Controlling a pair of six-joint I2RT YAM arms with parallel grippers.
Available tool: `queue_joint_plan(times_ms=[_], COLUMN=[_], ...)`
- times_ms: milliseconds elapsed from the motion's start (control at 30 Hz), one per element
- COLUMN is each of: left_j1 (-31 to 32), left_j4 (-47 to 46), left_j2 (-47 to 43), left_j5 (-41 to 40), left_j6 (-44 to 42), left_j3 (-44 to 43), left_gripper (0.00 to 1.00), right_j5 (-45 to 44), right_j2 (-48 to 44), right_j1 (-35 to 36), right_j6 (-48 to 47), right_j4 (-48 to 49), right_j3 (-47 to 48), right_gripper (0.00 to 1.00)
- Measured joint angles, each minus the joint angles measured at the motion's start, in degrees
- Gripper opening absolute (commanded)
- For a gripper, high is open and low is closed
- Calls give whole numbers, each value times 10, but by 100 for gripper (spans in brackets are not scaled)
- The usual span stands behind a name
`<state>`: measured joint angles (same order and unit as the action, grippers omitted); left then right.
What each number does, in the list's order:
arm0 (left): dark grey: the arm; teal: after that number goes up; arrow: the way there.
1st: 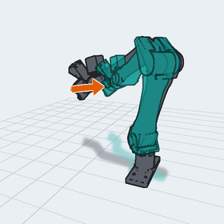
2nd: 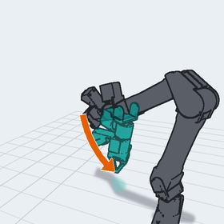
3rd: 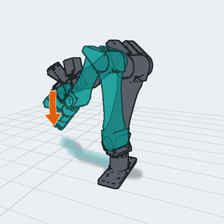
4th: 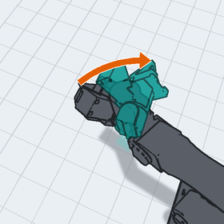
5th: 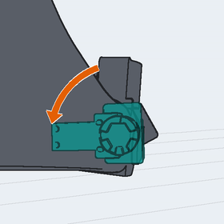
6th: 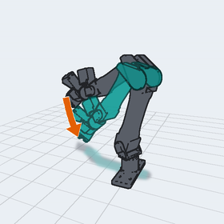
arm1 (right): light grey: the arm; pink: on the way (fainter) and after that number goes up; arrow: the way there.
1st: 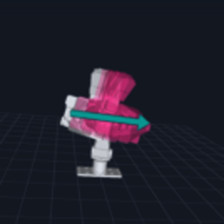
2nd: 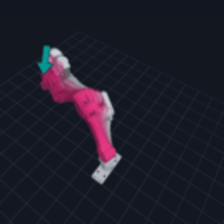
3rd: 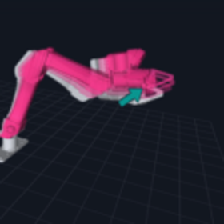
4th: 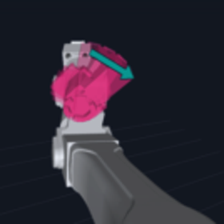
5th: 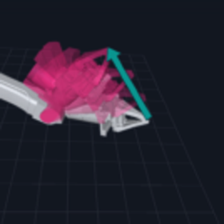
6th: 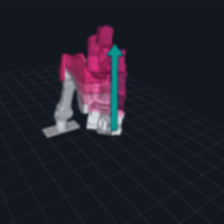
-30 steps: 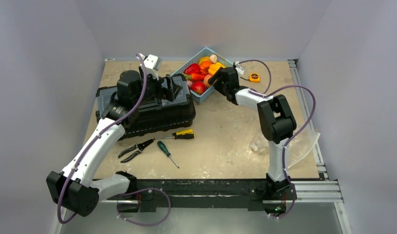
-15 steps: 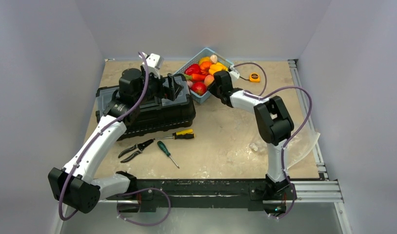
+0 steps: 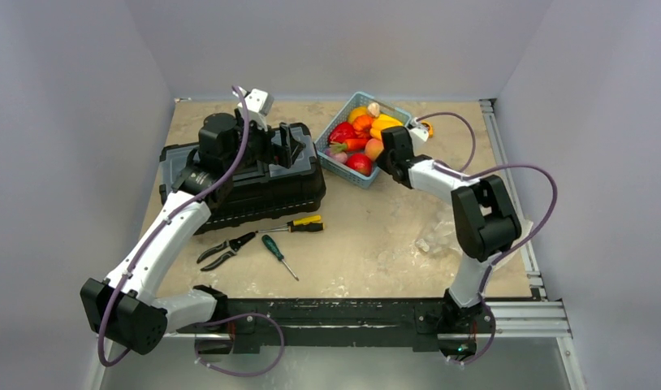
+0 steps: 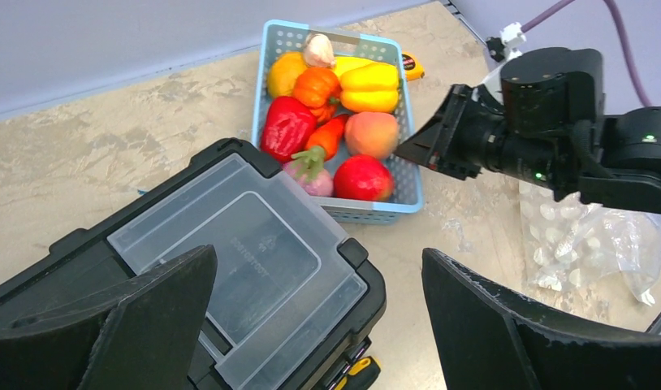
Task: Place the food in the zip-top bag and seal the zipper
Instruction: Move the bin to the center of the board.
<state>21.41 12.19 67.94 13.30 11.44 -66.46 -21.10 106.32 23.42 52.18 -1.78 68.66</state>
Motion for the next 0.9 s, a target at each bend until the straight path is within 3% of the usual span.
queue_joint_plan(times_ms=[667, 900], left_j1=[0, 0], left_j4=[8, 8], left_j2=[14, 17], left_j5=[39, 50], left_j6=[5, 12], left_j3=[-13, -16], left_gripper=[97, 97], right_j5=[72, 144], right_j2=[-373, -441], right_j1=[-9, 1], right_j6=[-143, -167], right_j4=[-51, -69], right_j3=[-342, -382], right_gripper=[0, 0])
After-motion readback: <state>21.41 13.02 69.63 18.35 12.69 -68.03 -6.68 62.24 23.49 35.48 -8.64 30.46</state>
